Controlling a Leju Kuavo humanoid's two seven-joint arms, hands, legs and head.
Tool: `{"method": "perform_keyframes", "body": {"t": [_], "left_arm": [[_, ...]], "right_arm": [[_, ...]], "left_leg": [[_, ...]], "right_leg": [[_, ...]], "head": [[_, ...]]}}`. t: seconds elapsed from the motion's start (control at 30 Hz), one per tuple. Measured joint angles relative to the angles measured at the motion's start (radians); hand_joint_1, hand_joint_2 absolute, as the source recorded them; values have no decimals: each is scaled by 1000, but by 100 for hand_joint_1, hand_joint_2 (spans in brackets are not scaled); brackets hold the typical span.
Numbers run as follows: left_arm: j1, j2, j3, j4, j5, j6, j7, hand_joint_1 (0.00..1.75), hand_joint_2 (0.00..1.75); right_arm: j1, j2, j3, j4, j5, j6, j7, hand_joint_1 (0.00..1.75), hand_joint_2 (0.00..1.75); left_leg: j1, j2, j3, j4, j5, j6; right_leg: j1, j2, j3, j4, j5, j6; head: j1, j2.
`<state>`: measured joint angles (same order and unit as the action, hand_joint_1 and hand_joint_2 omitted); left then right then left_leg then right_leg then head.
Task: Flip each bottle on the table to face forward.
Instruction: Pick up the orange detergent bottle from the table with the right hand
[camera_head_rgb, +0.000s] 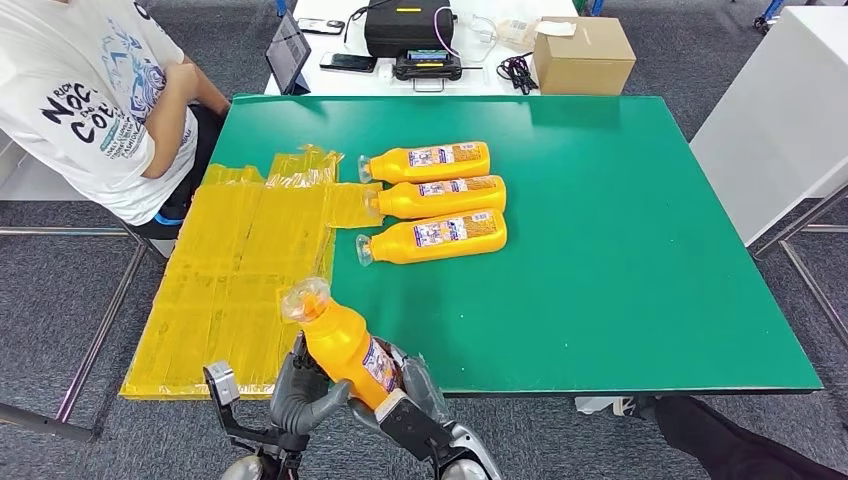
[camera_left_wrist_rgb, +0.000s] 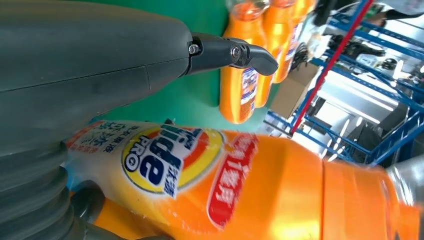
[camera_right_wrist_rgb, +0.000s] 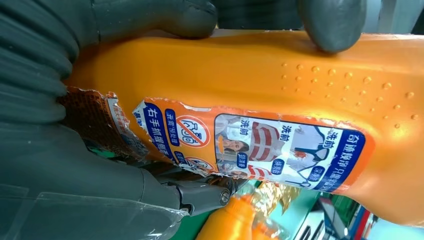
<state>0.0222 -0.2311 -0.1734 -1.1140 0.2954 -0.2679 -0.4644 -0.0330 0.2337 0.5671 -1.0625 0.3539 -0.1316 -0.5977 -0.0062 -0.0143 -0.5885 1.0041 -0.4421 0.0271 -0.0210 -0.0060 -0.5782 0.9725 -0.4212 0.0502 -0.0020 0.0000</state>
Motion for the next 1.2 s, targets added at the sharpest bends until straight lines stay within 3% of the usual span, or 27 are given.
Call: {"method": "perform_keyframes", "body": {"t": [0.37, 0.67, 0.9, 0.93, 1.03, 1.07, 1.2], "left_arm": [[27, 21, 14, -100, -115, -47, -6, 0, 175], [7, 21, 17, -40, -43, -180, 26, 0, 175], [-8, 21, 16, 7, -21, -205, 33, 3, 175], [-9, 21, 16, 10, -20, -207, 34, 34, 175], [-12, 21, 15, 17, -21, -210, 38, 162, 175], [-12, 21, 14, 19, -19, -210, 39, 175, 175], [-12, 22, 13, 26, 1, -212, 36, 175, 175]], "right_arm": [[-27, 0, 29, 39, -3, 6, 3, 175, 175], [-51, 6, 58, 55, 108, -32, 10, 175, 175], [-58, 12, 68, 63, 127, -35, 14, 175, 175], [-59, 12, 68, 63, 130, -36, 14, 175, 175], [-61, 13, 71, 63, 140, -42, 18, 175, 175], [-62, 13, 72, 63, 142, -43, 20, 175, 175], [-68, 14, 76, 67, 153, -43, 30, 175, 175]], "left_leg": [[0, 0, 0, 0, 0, 0], [0, 0, 0, 0, 0, 0], [0, 0, 0, 0, 0, 0], [0, 0, 0, 0, 0, 0], [0, 0, 0, 0, 0, 0], [0, 0, 0, 0, 0, 0], [0, 0, 0, 0, 0, 0]], "right_leg": [[0, 0, 0, 0, 0, 0], [0, 0, 0, 0, 0, 0], [0, 0, 0, 0, 0, 0], [0, 0, 0, 0, 0, 0], [0, 0, 0, 0, 0, 0], [0, 0, 0, 0, 0, 0], [0, 0, 0, 0, 0, 0]], "head": [[0, 0], [0, 0], [1, 0], [1, 0], [1, 0], [1, 0], [0, 0]]}}
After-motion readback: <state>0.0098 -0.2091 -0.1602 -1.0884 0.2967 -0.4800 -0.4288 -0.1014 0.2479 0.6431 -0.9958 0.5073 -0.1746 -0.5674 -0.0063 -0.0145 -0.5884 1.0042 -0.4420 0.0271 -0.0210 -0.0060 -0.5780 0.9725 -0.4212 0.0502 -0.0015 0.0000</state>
